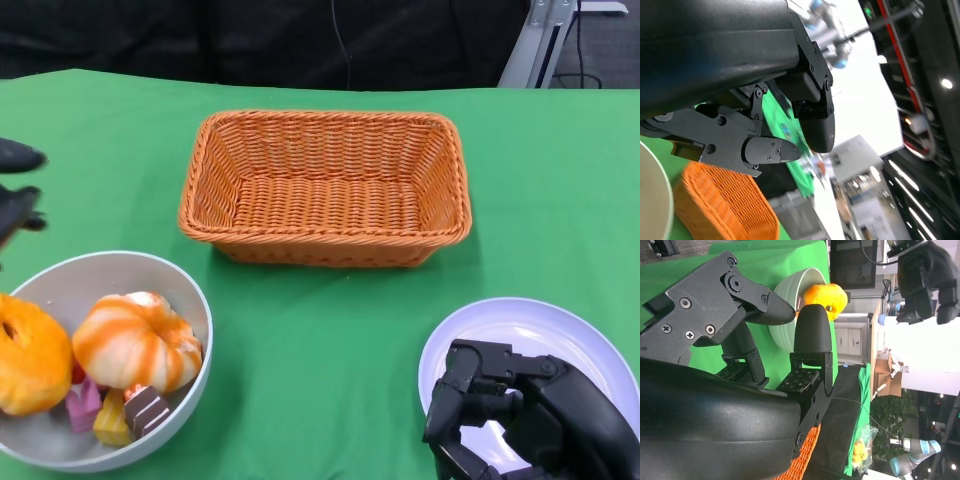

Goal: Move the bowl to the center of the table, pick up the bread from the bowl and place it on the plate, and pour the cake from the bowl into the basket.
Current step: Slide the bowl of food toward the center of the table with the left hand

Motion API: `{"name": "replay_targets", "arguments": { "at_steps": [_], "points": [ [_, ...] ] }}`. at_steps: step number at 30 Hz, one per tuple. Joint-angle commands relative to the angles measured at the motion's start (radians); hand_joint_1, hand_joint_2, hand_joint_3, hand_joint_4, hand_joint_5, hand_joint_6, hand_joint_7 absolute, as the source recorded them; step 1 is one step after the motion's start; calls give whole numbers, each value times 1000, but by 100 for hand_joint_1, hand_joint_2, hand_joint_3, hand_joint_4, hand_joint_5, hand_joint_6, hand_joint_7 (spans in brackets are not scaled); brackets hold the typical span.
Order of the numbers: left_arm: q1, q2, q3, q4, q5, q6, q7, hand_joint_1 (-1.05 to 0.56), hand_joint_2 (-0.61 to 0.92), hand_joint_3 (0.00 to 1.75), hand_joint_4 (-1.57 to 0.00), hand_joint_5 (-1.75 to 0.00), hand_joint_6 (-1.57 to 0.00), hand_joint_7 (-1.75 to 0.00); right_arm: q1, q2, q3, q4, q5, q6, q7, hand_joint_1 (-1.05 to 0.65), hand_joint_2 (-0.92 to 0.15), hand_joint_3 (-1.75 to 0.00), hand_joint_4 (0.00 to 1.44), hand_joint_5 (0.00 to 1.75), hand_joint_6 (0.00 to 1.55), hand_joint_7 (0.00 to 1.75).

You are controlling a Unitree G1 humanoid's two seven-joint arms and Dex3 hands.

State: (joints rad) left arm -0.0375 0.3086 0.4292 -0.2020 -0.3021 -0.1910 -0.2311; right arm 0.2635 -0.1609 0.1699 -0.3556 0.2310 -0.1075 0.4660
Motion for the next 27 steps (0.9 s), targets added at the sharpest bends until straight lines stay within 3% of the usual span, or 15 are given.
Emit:
{"name": "replay_targets", "arguments": {
  "at_steps": [1, 8, 10, 11, 13, 18, 21, 23, 25, 27],
  "points": [
    [-30, 23, 33, 94, 31, -34, 29, -13, 92, 39, -72, -128, -78, -75, 2, -8, -5, 3, 6, -3, -2, -17, -44, -109, 68, 170, 69, 134],
    [-85, 50, 55, 337, 10, -92, -13, -29, 92, 38, -80, -91, -92, -36, 4, 1, 2, 7, 0, -8, -8, -18, -46, -107, 69, 169, 70, 132],
    [-79, 61, 49, 379, 52, -91, 10, -38, 92, 40, -83, -65, -94, -20, 2, 3, 4, 9, 0, -8, -9, -18, -46, -107, 68, 169, 70, 132],
    [-79, 63, 47, 403, 68, -95, 20, -43, 92, 36, -90, -39, -96, -10, 1, 3, 4, 9, -1, -6, -10, -18, -46, -107, 68, 169, 70, 132],
    [-78, 68, 40, 436, 96, -101, 33, -49, 92, 33, -92, -17, -92, -2, -1, 3, 6, 8, -2, -3, -11, -19, -45, -107, 68, 169, 70, 132],
    [-83, 66, 33, 525, 123, -114, 42, -58, 92, 33, -76, -1, -71, 0, -7, 11, 8, 19, -3, -14, -14, -19, -46, -106, 69, 169, 71, 132],
    [-80, 68, 25, 541, 132, -103, 47, -59, 92, 33, -75, 0, -68, 0, -8, 13, 8, 22, -2, -15, -12, -19, -46, -105, 69, 169, 71, 131],
    [-69, 77, 12, 543, 145, -55, 45, -62, 92, 39, -61, 0, -56, 0, -10, 16, 8, 25, -2, -19, -11, -18, -46, -105, 70, 169, 71, 131],
    [-49, 95, -7, 526, 171, -2, 44, -63, 92, 40, -57, 0, -53, 0, -10, 19, 8, 26, -2, -20, -12, -18, -46, -106, 70, 169, 71, 131],
    [-22, 113, -24, 498, 172, 68, 16, -64, 92, 50, -38, 0, -39, 0, -10, 21, 9, 22, -4, -17, -14, -18, -45, -106, 71, 169, 72, 132]
  ]
}}
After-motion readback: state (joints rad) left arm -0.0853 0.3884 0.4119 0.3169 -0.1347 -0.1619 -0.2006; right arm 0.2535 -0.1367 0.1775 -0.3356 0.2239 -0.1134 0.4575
